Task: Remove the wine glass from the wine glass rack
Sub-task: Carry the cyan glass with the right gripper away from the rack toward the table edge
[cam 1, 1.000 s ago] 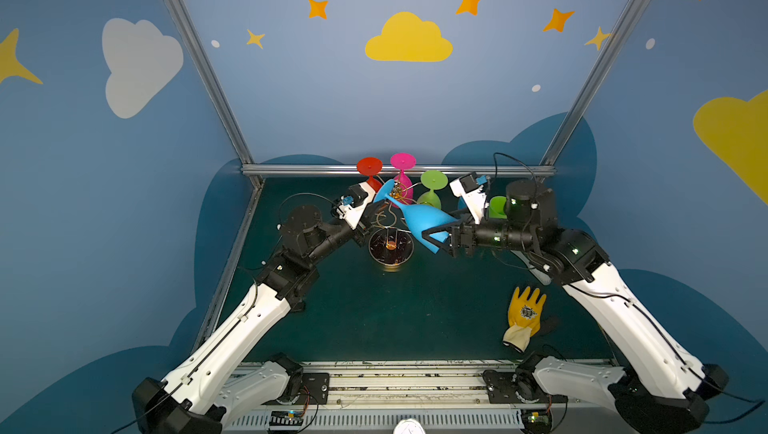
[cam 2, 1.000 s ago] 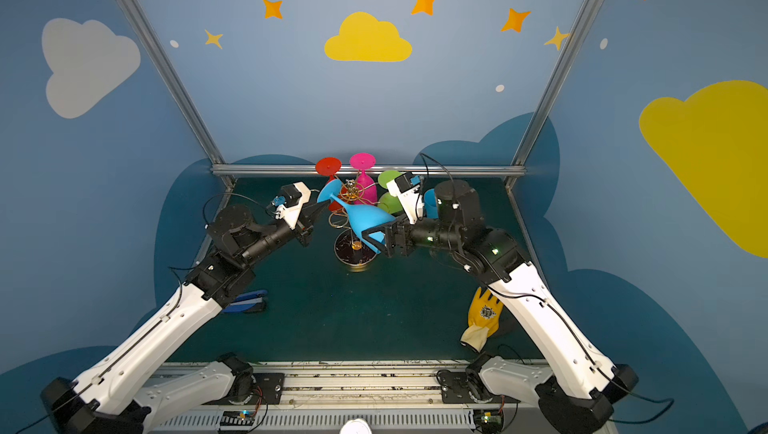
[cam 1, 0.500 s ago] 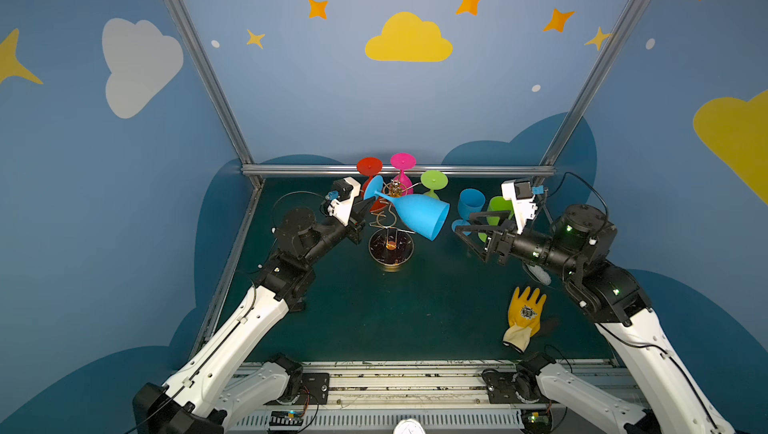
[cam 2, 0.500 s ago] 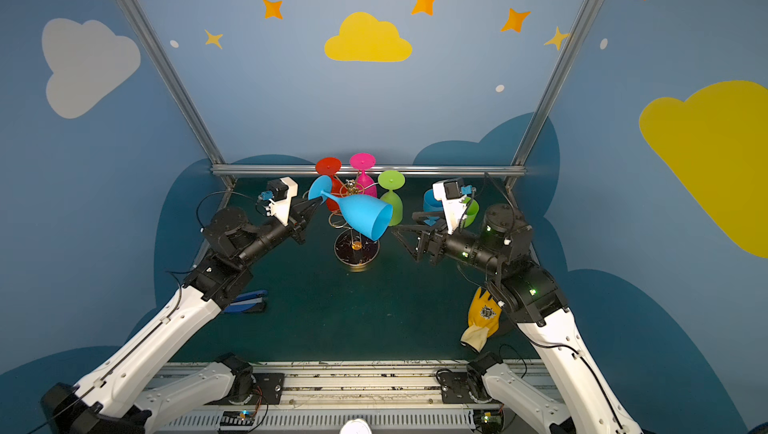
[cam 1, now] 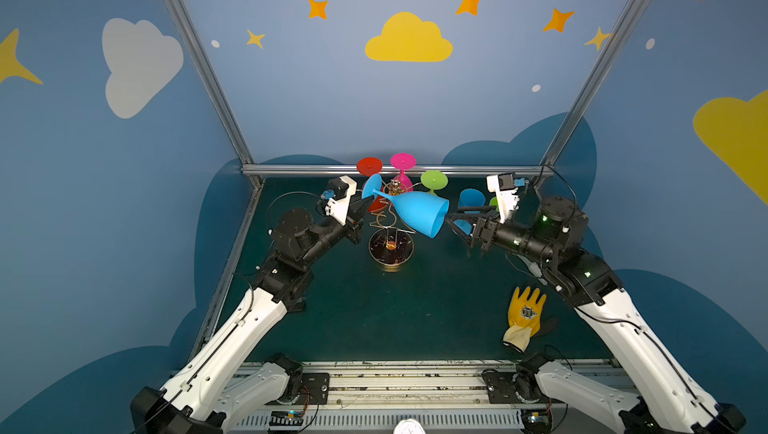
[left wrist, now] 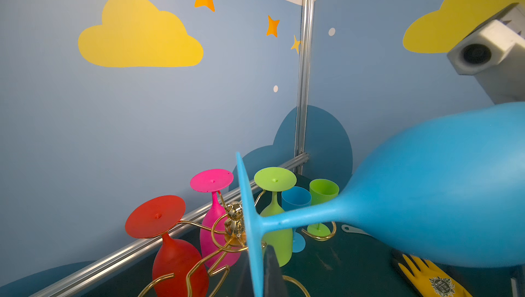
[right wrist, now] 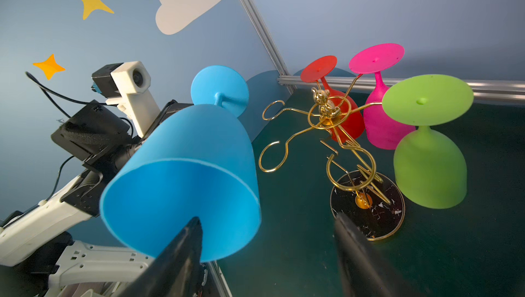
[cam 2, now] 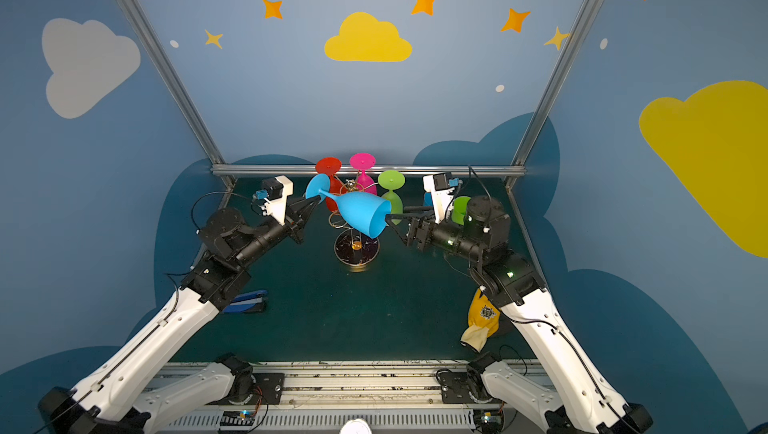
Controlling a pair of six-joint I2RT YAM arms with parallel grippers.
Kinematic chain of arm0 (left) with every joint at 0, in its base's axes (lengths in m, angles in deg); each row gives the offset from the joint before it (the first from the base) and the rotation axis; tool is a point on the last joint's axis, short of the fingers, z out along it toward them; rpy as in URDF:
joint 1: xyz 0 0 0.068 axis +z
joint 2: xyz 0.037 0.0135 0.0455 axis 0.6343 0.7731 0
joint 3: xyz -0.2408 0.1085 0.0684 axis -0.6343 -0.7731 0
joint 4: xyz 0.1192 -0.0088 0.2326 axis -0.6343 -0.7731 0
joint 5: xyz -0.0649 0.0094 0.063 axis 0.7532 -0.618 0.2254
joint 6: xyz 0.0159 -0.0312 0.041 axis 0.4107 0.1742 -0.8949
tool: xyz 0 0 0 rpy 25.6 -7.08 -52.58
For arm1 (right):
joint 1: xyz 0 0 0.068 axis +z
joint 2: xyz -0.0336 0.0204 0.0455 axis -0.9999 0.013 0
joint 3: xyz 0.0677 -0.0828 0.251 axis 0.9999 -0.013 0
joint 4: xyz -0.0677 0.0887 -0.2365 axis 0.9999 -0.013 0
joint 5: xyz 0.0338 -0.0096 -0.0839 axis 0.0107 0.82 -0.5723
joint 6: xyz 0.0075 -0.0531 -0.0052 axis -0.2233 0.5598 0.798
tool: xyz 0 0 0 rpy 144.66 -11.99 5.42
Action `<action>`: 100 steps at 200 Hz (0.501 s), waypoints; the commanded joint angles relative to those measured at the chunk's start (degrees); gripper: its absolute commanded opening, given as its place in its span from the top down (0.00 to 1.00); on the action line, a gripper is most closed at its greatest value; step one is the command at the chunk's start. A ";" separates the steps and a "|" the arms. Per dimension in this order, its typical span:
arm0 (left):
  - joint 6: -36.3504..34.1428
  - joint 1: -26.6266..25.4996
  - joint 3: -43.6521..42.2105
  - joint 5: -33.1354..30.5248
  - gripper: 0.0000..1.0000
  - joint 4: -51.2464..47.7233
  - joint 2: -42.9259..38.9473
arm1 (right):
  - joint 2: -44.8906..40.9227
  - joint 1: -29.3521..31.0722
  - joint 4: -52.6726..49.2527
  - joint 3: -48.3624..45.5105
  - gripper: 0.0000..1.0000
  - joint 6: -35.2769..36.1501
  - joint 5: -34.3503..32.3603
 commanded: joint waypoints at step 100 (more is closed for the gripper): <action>0.56 0.56 -1.64 0.12 0.95 1.97 -0.93 | 5.32 4.10 5.22 3.72 1.00 -1.09 -3.17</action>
